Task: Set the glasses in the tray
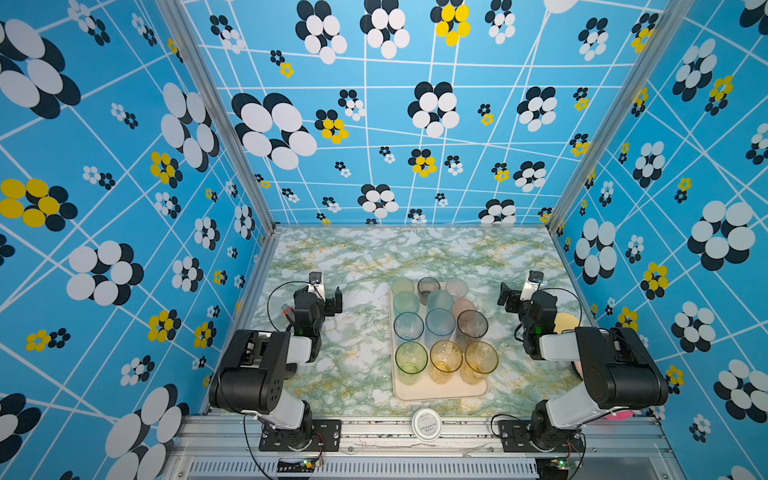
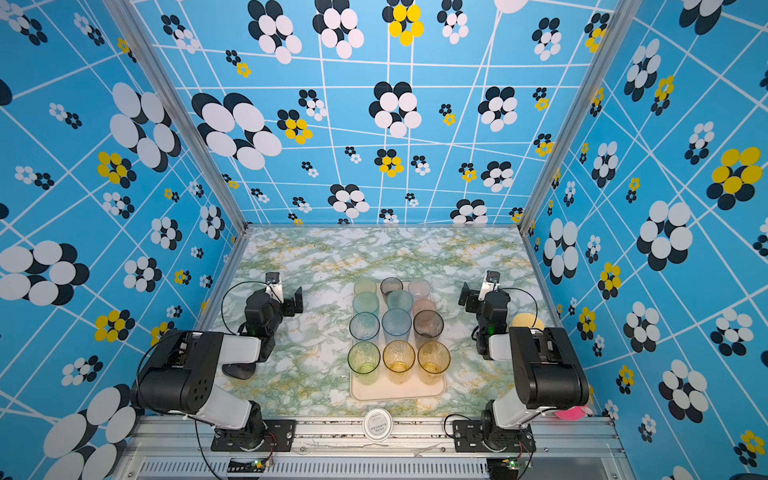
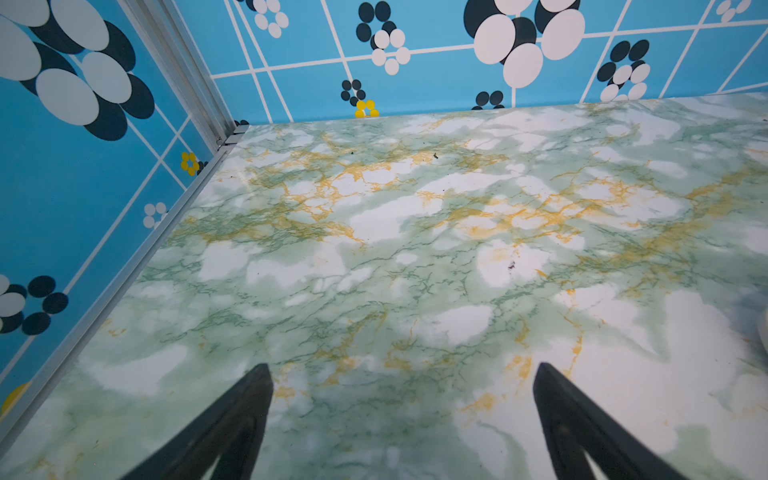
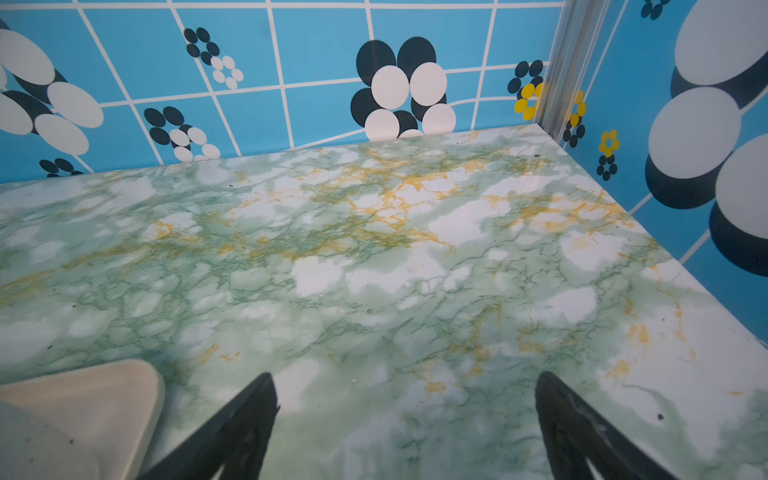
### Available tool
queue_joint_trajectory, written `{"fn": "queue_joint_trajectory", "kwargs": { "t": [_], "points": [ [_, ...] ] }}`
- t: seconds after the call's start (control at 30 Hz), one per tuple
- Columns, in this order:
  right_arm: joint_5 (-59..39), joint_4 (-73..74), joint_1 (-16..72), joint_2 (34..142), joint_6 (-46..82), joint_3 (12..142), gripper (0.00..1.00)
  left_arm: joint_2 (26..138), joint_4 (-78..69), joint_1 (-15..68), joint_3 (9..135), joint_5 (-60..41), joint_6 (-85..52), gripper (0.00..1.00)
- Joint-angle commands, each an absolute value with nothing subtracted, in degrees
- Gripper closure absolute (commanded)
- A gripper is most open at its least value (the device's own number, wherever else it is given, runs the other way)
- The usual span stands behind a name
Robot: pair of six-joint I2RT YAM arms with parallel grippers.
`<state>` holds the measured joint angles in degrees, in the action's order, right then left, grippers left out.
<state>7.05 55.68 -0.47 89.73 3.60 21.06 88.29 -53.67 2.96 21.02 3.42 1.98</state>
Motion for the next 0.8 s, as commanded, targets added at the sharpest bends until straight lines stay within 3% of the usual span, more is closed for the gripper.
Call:
{"fn": "queue_joint_trajectory", "kwargs": {
  "t": [0.0, 0.77],
  "points": [
    [10.52, 53.36, 0.66, 89.19, 2.37, 21.87, 0.01, 88.45, -51.5, 2.38, 22.24, 1.89, 0.7, 0.01],
    [11.07, 53.58, 0.97, 89.3, 2.31, 21.81, 0.01, 88.42, -51.83, 2.43, 22.06, 2.02, 0.79, 0.01]
  ]
}}
